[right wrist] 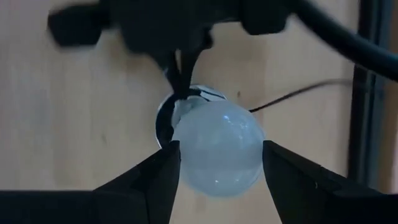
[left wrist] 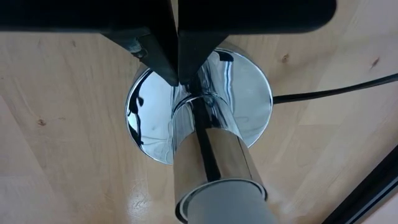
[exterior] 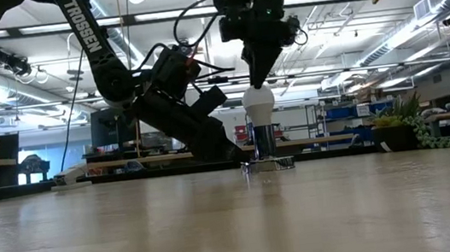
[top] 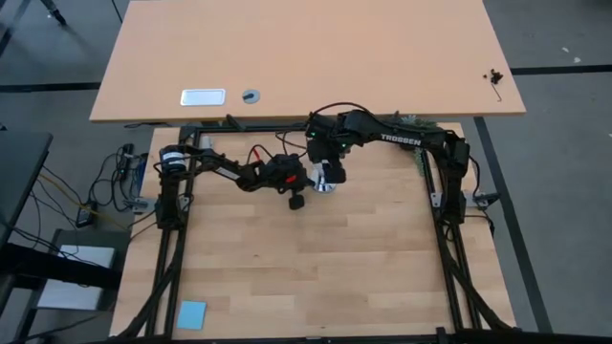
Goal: Screw lightbulb
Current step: Insert the lightbulb into the lamp
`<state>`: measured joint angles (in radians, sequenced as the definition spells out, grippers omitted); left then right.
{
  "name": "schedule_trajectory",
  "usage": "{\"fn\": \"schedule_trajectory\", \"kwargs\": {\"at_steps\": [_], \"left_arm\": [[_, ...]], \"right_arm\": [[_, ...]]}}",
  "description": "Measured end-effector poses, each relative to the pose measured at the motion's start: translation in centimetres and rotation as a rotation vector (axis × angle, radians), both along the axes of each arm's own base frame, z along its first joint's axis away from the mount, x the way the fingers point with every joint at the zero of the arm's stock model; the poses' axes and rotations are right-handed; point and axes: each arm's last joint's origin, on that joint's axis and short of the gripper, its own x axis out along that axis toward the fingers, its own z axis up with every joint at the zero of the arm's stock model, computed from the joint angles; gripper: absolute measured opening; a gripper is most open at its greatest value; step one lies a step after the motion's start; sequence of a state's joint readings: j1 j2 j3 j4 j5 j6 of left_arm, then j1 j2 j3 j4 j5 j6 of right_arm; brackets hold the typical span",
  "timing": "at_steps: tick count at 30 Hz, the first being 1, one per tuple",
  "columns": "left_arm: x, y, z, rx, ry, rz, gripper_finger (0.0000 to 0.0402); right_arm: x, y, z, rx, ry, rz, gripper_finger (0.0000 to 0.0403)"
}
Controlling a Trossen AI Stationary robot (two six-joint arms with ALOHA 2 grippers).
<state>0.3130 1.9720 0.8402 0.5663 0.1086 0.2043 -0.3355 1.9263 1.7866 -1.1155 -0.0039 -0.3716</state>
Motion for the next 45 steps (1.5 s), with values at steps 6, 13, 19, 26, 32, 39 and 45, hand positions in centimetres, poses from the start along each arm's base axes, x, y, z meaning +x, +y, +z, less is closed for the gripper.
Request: {"fn": "schedule_trajectory", "kwargs": {"at_steps": [6,13,19,26,32,39,45], "left_arm": [[0.0,0.0,0.0,0.000,0.000,0.000,0.0000],[0.0,0.0,0.0,0.000,0.000,0.000,0.0000],[0.0,0.0,0.0,0.000,0.000,0.000,0.0000],[-0.2,0.0,-0.1,-0.003,0.012,0.001,0.0000],[-0.6,-0.3,-0.4,-0.029,0.075,0.004,0.0000],[-0.8,-1.2,0.9,-0.003,0.106,0.026,0.0000],[-1.6,-1.8,2.3,-0.014,0.146,0.017,0.0000]], "right_arm": [[0.0,-0.1,0.0,0.156,-0.062,-0.532,0.0218],[0.3,0.4,0.0,0.233,-0.088,-0.659,0.0220],[0.2,0.5,1.2,0.230,-0.095,-0.575,0.0220],[0.2,0.6,5.2,0.192,-0.173,-0.459,0.0219],[-0.8,0.8,8.4,0.126,-0.185,-0.355,0.0199],[-0.3,2.1,8.1,0.086,-0.169,-0.212,0.0074],[0.8,3.4,7.4,0.053,-0.196,-0.097,0.0012]]}}
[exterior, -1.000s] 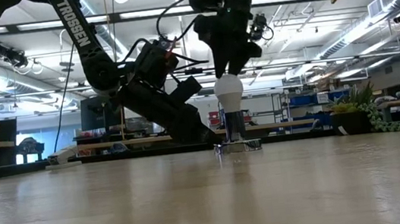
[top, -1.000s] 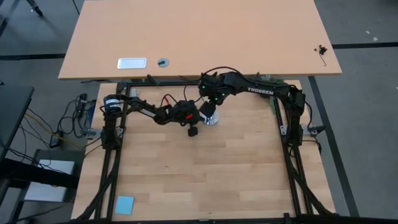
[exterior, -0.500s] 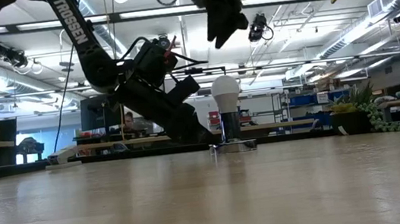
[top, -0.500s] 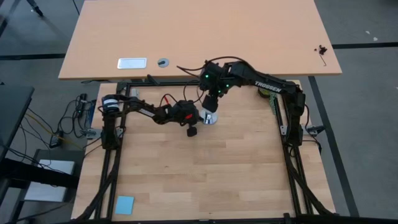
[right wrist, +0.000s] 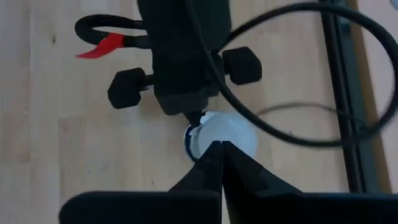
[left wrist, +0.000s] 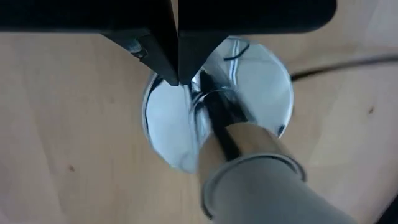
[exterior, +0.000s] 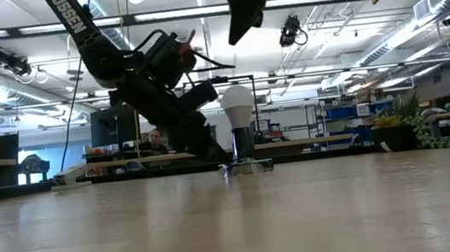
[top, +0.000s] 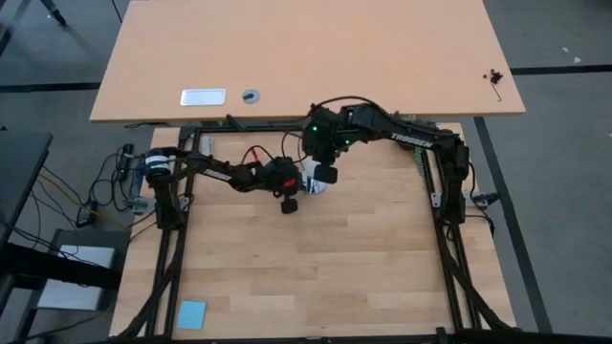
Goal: Screw lightbulb
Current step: Insert the lightbulb into the lamp, then remove the lightbulb from the lamp
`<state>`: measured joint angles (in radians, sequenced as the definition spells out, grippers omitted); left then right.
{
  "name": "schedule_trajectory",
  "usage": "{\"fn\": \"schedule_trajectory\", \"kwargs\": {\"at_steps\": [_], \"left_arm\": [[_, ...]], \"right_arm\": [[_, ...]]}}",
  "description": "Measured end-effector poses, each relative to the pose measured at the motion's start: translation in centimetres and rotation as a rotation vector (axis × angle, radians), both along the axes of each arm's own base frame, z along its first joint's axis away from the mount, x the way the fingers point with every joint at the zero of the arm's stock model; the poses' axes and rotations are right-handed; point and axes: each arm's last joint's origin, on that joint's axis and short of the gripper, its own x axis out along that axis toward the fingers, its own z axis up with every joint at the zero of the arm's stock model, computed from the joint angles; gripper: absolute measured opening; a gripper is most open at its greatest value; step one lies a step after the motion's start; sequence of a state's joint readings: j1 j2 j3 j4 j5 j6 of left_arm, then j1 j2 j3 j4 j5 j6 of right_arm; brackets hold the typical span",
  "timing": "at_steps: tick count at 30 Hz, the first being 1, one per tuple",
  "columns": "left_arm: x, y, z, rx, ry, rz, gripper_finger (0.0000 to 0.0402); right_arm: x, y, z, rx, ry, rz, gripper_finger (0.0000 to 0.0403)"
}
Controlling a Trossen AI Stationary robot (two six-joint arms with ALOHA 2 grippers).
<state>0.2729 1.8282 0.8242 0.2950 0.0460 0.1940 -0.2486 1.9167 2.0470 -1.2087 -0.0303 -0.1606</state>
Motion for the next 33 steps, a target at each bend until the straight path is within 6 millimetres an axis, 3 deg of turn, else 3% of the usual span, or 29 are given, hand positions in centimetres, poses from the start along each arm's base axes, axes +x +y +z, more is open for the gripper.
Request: {"fn": "schedule_trajectory", "kwargs": {"at_steps": [11,18,33], "left_arm": [[-0.1,-0.4,0.4,-0.004,0.007,0.031,0.0000],[-0.1,-0.6,2.0,-0.007,-0.047,0.041,0.0000],[0.2,-0.7,2.5,-0.013,-0.103,0.049,0.0000]], "right_arm": [[1.5,2.2,-2.7,-0.044,-0.036,0.118,0.0003],[0.7,3.3,-4.3,-0.043,-0.044,0.139,0.0002],[-2.2,4.6,-7.4,-0.038,-0.255,0.131,0.0000]]}}
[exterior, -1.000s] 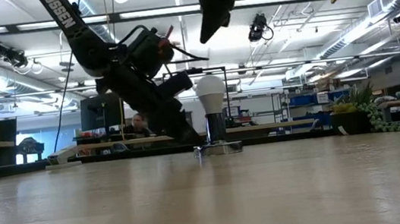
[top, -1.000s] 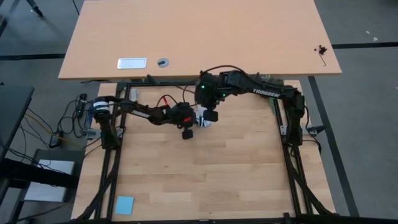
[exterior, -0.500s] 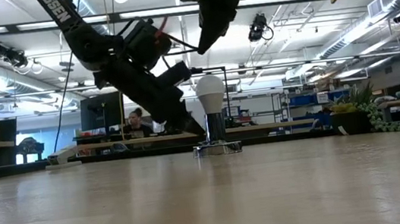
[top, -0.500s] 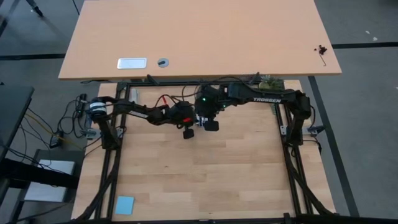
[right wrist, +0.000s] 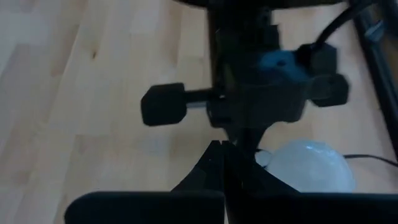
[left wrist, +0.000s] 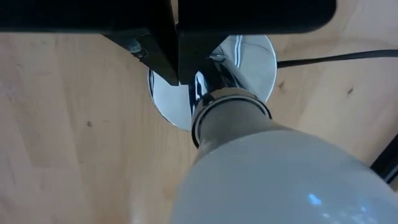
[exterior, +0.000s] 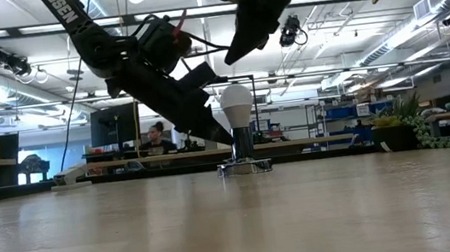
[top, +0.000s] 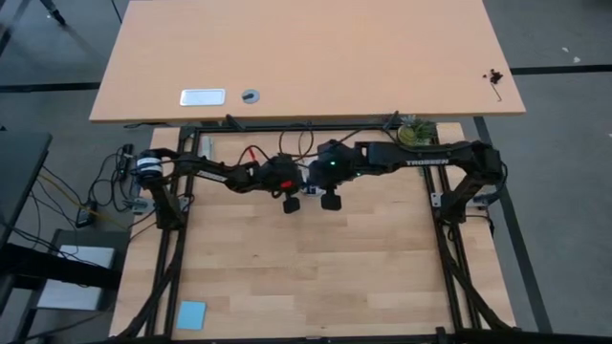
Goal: Screw lightbulb
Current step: Remove the lightbulb from the lamp
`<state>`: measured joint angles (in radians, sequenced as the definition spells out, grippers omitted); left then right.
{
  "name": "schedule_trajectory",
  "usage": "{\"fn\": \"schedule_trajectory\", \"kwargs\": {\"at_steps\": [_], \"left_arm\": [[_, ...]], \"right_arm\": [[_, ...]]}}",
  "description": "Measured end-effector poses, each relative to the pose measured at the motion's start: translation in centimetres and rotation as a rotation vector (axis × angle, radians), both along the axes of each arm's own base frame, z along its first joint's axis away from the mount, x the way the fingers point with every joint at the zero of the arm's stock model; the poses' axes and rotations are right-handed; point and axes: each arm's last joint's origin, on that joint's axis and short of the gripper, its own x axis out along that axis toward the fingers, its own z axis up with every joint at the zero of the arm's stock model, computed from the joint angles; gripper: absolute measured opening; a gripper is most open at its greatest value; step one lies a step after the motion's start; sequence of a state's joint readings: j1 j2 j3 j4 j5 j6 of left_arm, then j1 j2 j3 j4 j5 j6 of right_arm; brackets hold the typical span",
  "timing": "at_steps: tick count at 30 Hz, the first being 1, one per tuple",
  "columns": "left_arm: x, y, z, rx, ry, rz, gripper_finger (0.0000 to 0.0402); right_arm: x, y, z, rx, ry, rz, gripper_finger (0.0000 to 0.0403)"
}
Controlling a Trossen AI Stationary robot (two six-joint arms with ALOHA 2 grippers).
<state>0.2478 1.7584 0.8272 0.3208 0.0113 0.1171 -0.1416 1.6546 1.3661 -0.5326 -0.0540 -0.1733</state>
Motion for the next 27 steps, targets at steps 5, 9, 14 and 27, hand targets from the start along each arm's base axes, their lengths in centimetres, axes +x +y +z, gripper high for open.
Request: {"fn": "schedule_trajectory", "kwargs": {"at_steps": [5,9,14,27], "left_arm": [[-0.1,-0.1,0.2,-0.014,-0.002,0.008,0.0000],[0.0,-0.5,1.0,-0.007,-0.030,-0.005,0.0000],[-0.3,-1.4,2.2,-0.006,-0.039,-0.028,0.0000],[-1.3,-2.4,4.4,-0.004,-0.040,-0.050,0.0000]], "right_arm": [[-1.7,0.3,-0.7,0.009,-0.077,-0.018,0.0000],[-3.1,0.5,-1.2,0.013,-0.166,-0.053,0.0000],[-4.8,0.7,-2.5,0.039,-0.267,-0.101,0.0001],[-7.7,1.6,-6.4,0.087,-0.371,-0.159,0.0001]]}}
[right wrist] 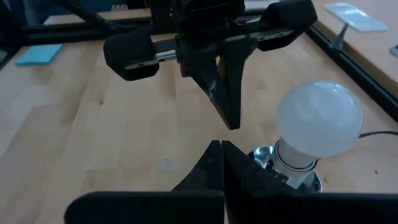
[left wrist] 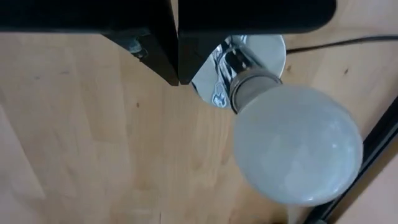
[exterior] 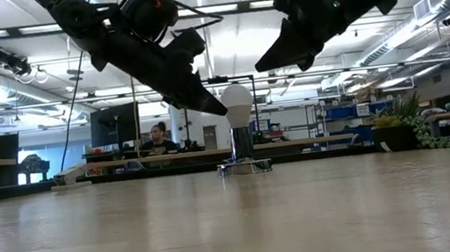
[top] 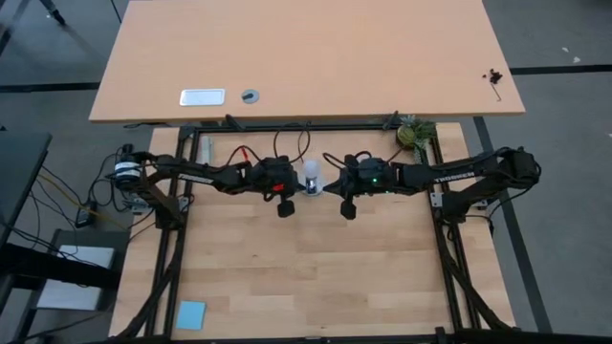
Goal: Screw lightbulb
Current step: Remove the lightbulb from the lamp
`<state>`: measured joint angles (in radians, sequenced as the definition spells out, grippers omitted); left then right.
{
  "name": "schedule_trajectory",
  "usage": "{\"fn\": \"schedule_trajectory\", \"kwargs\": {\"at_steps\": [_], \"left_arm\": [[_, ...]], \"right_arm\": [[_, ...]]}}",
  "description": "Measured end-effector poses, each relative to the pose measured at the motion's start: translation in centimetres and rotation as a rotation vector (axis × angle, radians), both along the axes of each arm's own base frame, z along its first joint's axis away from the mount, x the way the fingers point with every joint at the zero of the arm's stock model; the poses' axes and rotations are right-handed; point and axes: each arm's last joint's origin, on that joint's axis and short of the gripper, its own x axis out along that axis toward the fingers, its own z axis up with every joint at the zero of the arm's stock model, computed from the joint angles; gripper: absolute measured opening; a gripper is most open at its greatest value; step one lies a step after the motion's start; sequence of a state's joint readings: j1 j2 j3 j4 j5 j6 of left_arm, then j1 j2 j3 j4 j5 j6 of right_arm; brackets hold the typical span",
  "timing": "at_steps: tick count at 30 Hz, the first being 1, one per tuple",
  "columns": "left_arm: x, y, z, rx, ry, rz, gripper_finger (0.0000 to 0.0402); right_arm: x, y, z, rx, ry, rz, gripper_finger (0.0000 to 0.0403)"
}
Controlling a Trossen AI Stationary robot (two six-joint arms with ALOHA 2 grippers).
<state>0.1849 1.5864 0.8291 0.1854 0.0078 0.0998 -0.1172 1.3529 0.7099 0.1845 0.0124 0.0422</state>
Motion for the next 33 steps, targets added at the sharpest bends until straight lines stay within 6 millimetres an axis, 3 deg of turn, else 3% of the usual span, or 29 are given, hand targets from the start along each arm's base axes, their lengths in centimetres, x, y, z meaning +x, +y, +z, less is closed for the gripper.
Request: {"fn": "schedule_trajectory", "kwargs": {"at_steps": [14,33], "left_arm": [[-0.02,-0.01,0.37,-0.002,-0.021,0.004,0.0001],[0.09,-0.04,0.53,0.009,-0.039,-0.003,0.0002]], "right_arm": [[-0.26,0.11,-0.65,-0.024,-0.036,-0.009,0.0025],[-0.01,0.09,-0.05,-0.029,-0.103,-0.010,0.0019]]}}
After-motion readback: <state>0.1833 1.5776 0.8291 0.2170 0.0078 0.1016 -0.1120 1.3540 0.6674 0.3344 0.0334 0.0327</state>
